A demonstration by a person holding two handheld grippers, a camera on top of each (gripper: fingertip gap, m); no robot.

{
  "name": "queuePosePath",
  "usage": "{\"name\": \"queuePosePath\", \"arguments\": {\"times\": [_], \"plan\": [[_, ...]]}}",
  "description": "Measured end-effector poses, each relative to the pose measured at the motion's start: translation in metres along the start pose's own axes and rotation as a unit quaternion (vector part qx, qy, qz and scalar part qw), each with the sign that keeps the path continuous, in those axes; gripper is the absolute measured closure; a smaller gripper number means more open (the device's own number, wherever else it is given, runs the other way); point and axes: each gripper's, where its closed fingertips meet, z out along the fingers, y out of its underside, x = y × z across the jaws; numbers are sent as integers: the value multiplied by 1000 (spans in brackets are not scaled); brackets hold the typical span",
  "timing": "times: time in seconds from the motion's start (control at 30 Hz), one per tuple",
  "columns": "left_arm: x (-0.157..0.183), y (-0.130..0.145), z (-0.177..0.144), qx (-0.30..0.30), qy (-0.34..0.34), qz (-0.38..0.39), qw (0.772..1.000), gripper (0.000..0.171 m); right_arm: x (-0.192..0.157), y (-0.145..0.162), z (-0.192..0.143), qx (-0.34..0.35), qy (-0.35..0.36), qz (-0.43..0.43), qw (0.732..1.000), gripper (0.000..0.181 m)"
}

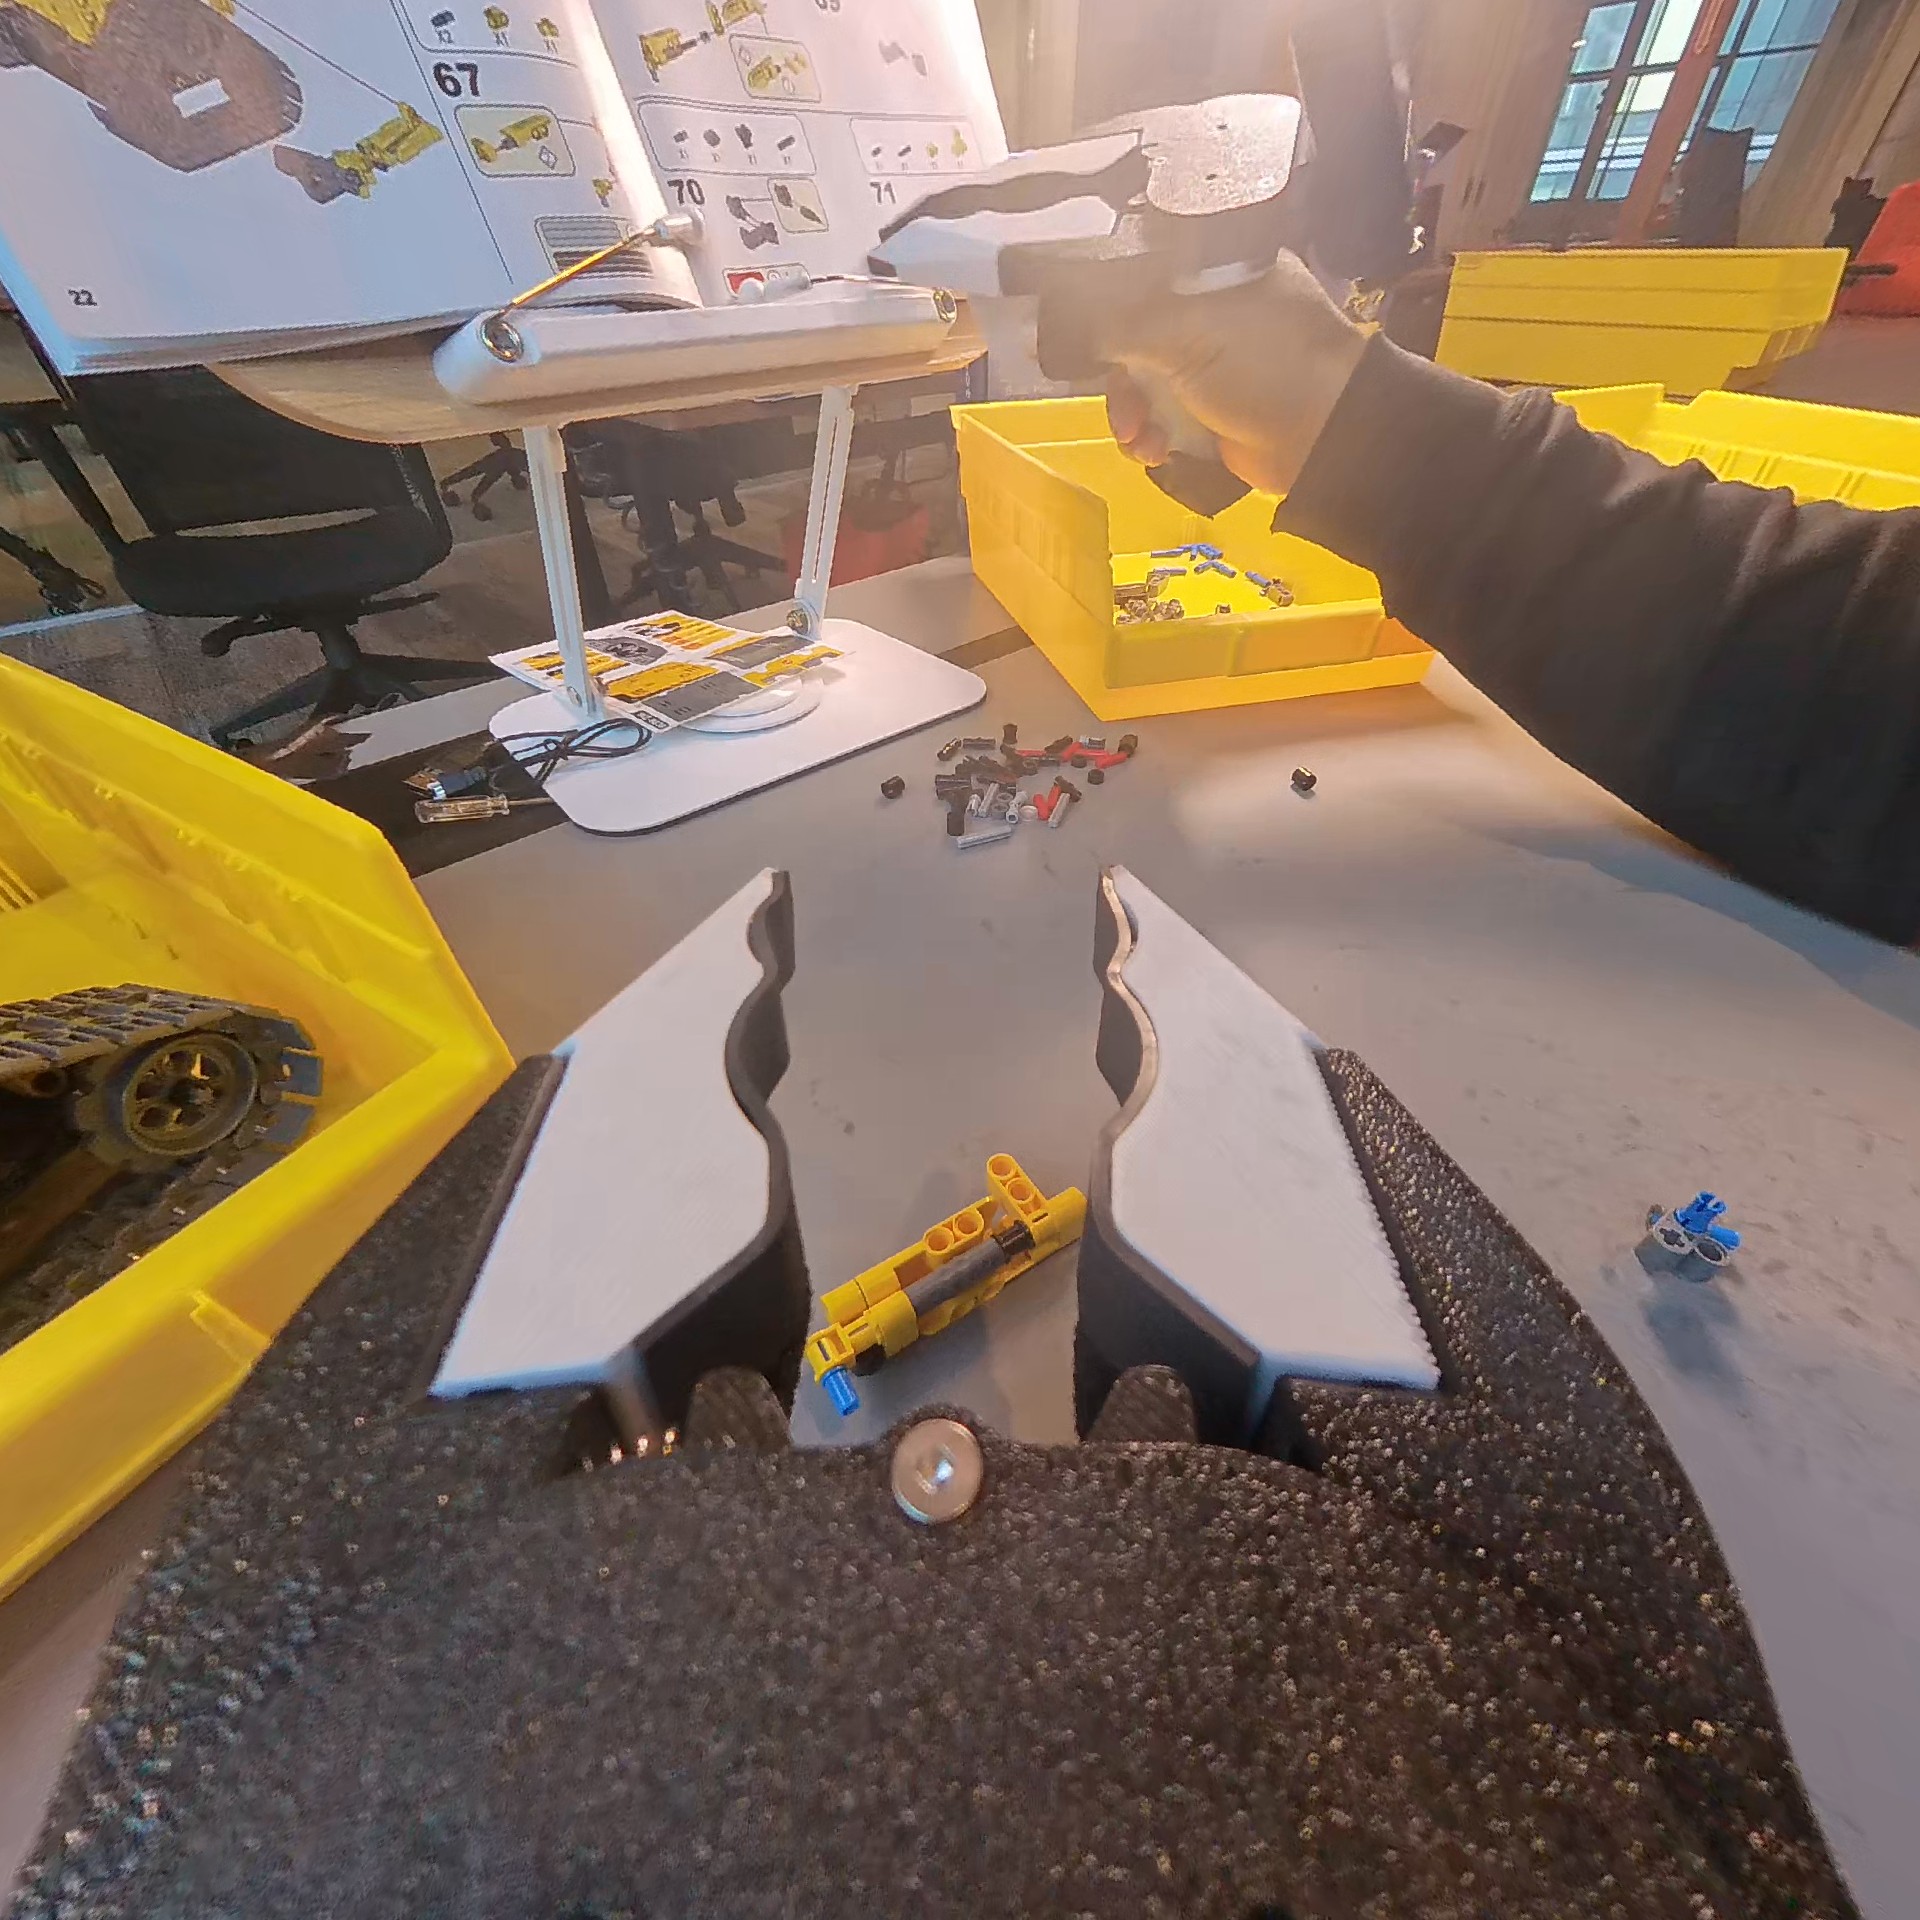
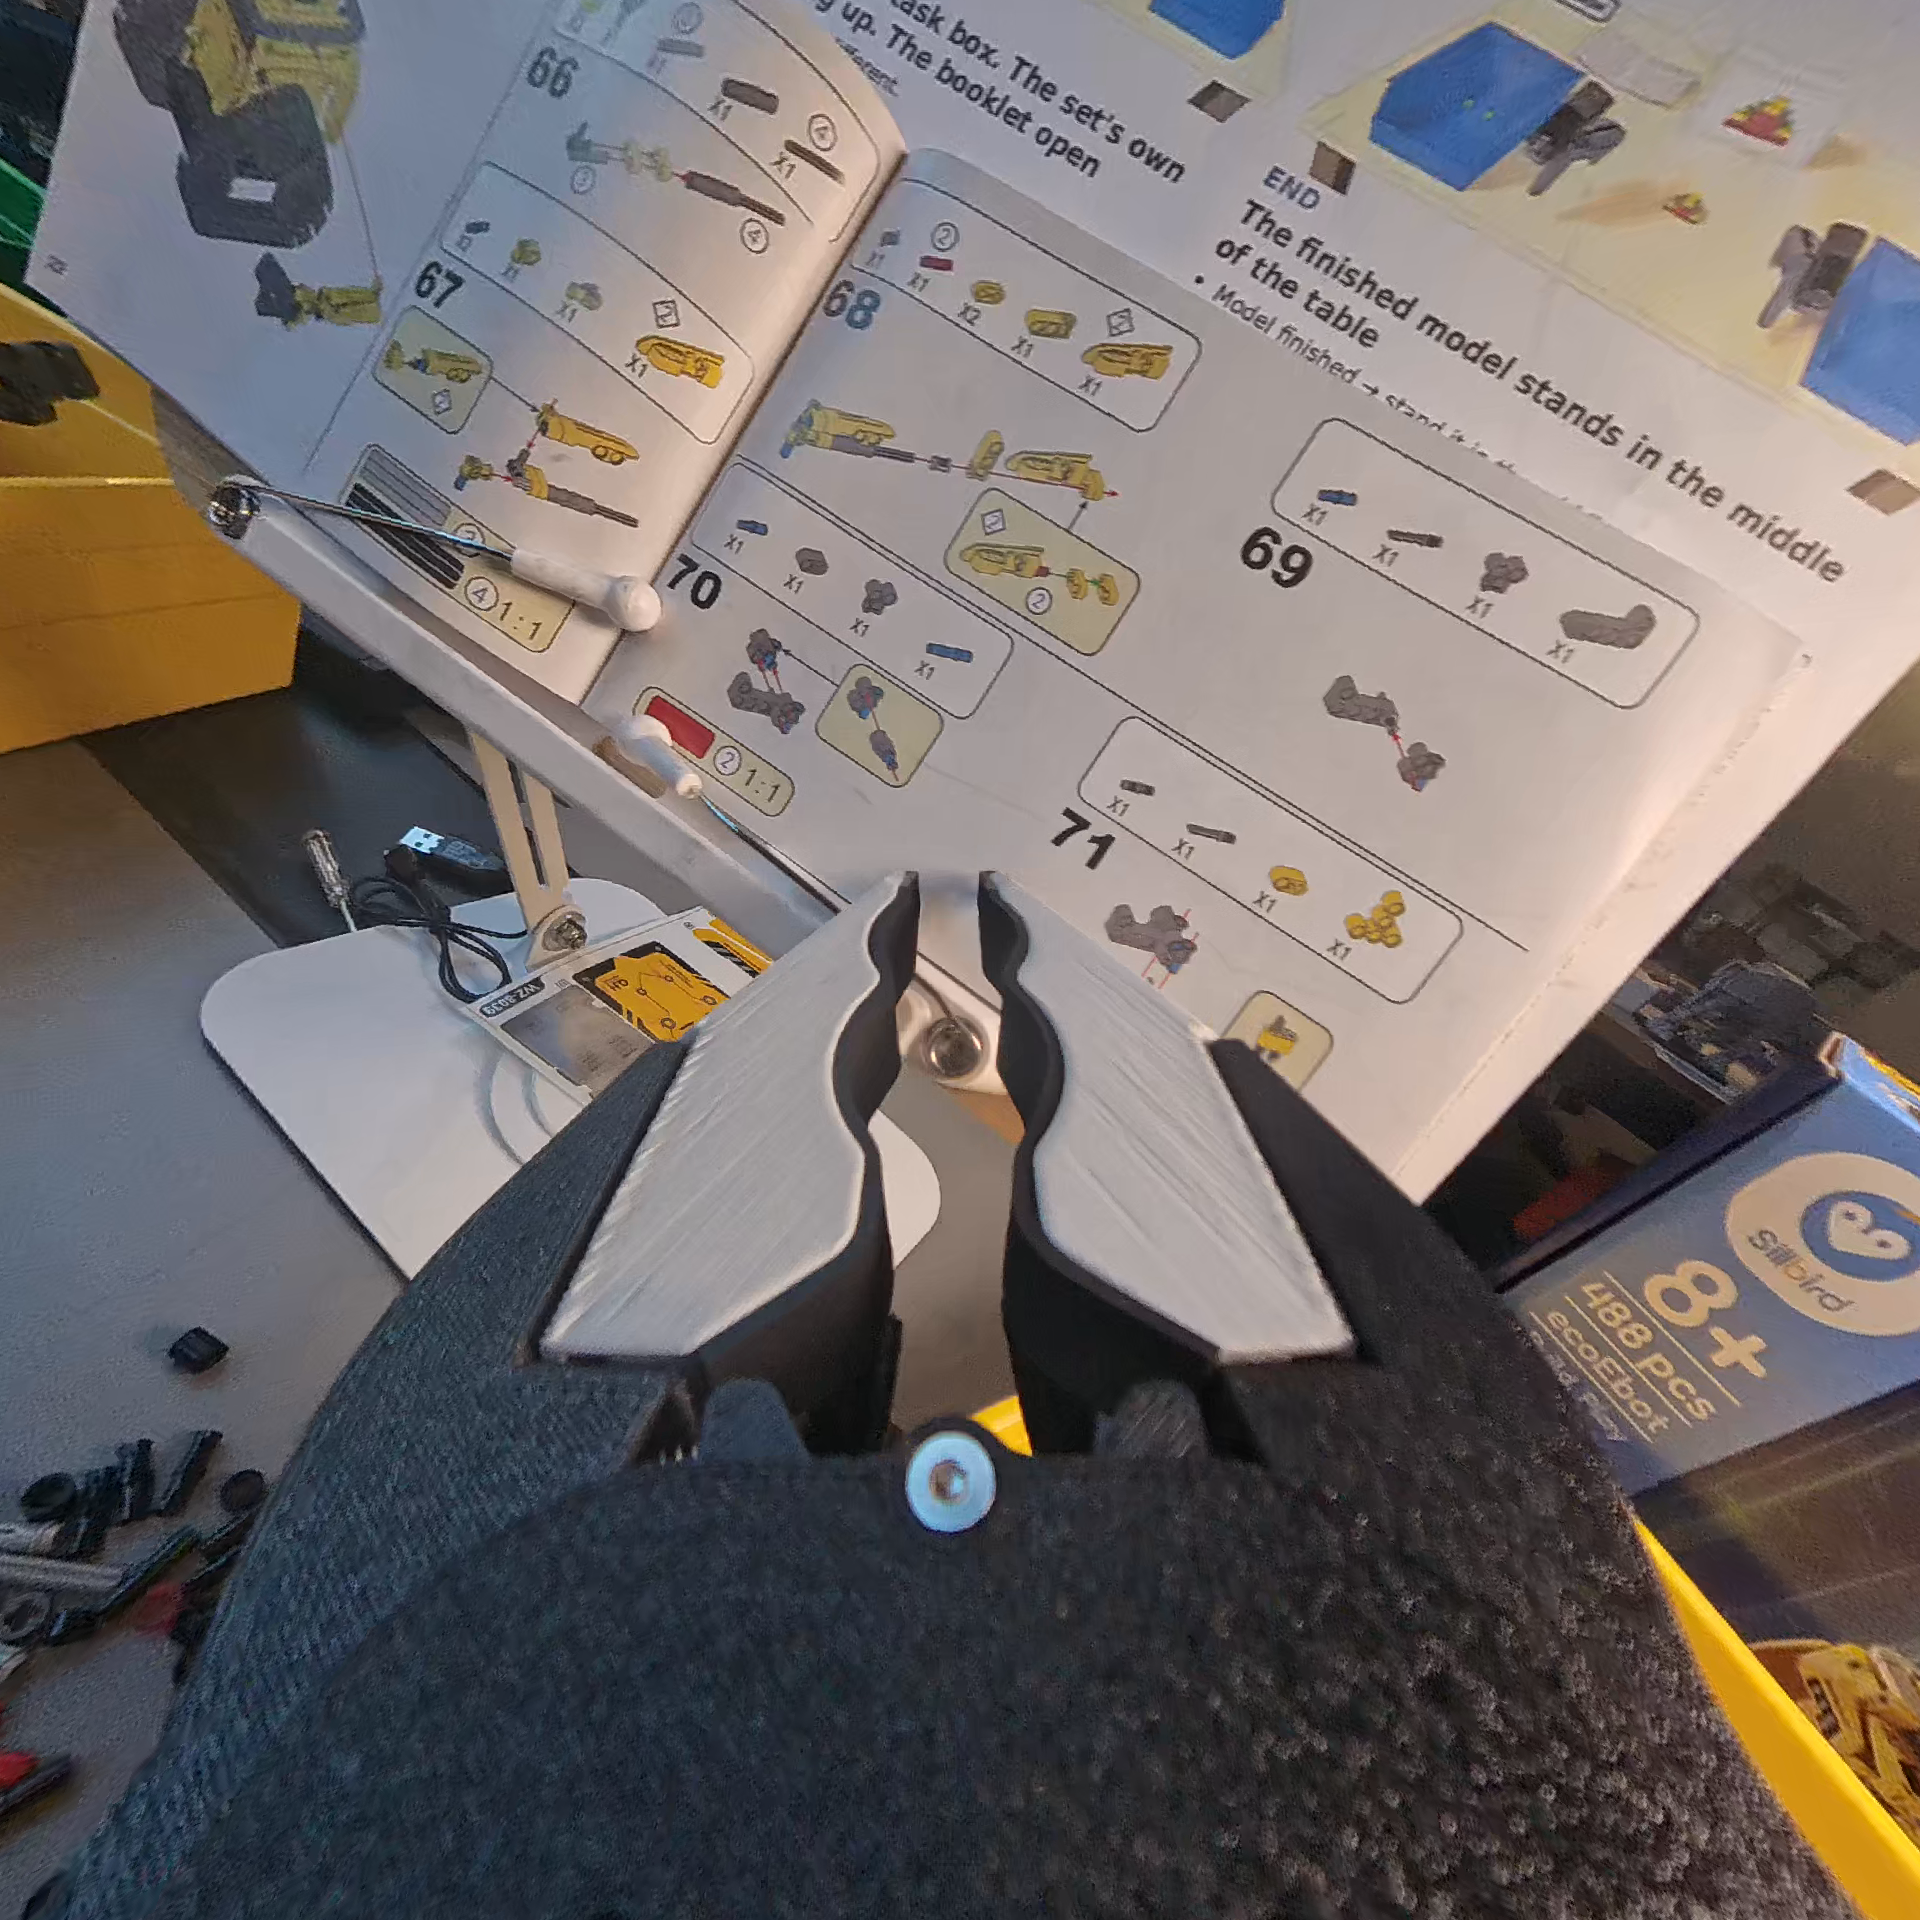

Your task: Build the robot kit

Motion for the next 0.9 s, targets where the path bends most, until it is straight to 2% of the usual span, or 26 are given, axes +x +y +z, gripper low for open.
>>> {"name": "queuePosePath", "arguments": {"times": [0.3,0.67,0.77,0.9], "plan": [[0,0,0,0,0,0,1000,114,-27,-14,8,19,-27,5,999,172],[2,1,0,-3,3,6,1000,114,-27,-16,6,19,-39,36,998,169],[4,1,0,-5,3,15,1000,114,-21,-45,-11,59,-37,56,996,166],[8,-2,-1,-3,5,26,1000,114,-24,-92,-49,131,-54,124,982,163]]}}
